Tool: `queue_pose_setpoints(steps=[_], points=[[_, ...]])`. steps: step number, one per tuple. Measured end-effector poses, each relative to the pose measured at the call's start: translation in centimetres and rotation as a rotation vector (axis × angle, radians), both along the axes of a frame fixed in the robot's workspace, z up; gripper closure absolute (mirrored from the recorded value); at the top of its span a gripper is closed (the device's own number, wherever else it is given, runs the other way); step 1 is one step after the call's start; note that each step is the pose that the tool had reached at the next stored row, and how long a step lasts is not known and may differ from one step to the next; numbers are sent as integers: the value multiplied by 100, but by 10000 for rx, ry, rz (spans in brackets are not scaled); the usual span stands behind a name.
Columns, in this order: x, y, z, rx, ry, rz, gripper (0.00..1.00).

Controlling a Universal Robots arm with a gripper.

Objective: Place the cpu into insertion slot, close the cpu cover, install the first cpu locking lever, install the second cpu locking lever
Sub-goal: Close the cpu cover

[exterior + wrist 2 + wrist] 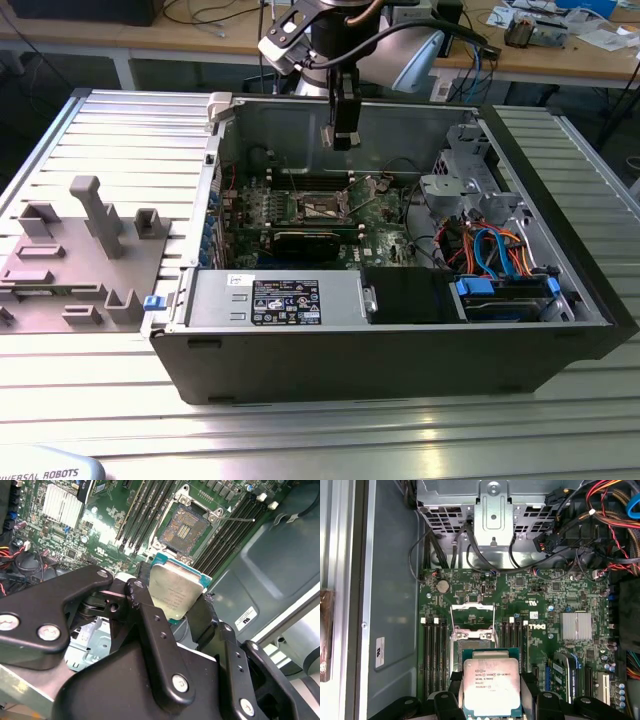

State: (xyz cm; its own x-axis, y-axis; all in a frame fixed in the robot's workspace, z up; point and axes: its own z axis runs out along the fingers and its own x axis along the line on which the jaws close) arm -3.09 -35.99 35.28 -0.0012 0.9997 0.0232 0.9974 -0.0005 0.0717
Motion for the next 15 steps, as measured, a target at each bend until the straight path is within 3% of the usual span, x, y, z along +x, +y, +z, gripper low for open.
queue_pose_setpoints(steps=[15], points=[[0,0,0,0,0,-130,46]])
